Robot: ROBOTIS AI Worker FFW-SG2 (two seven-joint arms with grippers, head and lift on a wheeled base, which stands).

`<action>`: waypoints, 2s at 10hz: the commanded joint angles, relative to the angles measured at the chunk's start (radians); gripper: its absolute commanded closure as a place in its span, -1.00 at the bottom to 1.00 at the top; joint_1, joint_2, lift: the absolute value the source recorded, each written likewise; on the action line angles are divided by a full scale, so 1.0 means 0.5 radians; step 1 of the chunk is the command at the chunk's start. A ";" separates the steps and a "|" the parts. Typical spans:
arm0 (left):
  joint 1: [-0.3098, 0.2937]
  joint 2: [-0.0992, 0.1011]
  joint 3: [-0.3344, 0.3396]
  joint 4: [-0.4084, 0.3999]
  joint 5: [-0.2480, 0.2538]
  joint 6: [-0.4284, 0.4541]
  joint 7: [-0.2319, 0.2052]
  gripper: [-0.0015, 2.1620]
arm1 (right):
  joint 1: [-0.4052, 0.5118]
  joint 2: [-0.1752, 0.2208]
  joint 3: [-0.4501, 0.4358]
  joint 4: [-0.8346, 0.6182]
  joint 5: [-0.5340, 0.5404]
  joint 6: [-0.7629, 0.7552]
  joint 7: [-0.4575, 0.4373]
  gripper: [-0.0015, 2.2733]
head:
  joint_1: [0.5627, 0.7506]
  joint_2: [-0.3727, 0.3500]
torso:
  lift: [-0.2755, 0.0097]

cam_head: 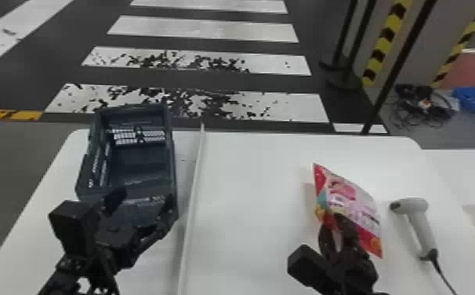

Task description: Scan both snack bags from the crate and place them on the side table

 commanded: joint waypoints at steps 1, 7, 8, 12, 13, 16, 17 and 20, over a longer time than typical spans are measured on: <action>-0.003 0.002 0.000 0.007 0.007 -0.005 0.001 -0.92 | 0.035 -0.018 -0.007 -0.167 -0.153 0.245 0.106 -0.98 | 0.41 -0.14 | 0.26; 0.006 0.002 0.000 -0.002 0.007 -0.005 -0.002 -0.92 | -0.017 0.059 -0.789 -0.778 -1.705 1.048 0.944 -0.92 | 0.41 -0.08 | 0.26; 0.006 0.002 0.000 -0.002 0.007 -0.005 -0.002 -0.92 | -0.045 0.095 -0.936 -0.790 -1.920 1.067 1.002 -0.92 | 0.41 -0.05 | 0.26; 0.012 -0.001 -0.006 -0.002 0.000 -0.005 -0.002 -0.92 | -0.195 0.209 -1.255 -0.612 -2.313 0.791 1.051 -0.92 | 0.41 -0.05 | 0.26; 0.012 -0.001 -0.006 -0.005 -0.003 -0.005 -0.002 -0.92 | -0.253 0.243 -1.311 -0.517 -2.392 0.705 1.051 -0.92 | 0.41 -0.07 | 0.26; 0.018 -0.001 -0.006 -0.011 -0.006 -0.005 0.001 -0.92 | -0.315 0.316 -1.387 -0.290 -2.503 0.288 1.051 -0.90 | 0.41 -0.14 | 0.26; 0.012 -0.004 -0.006 -0.005 -0.006 -0.005 0.001 -0.92 | -0.321 0.326 -1.381 -0.217 -2.487 0.085 1.033 -0.90 | 0.41 -0.15 | 0.26; 0.000 -0.007 -0.009 0.014 -0.006 -0.005 0.013 -0.92 | -0.367 0.338 -1.320 0.063 -2.420 -0.381 0.895 -0.81 | 0.41 -0.27 | 0.26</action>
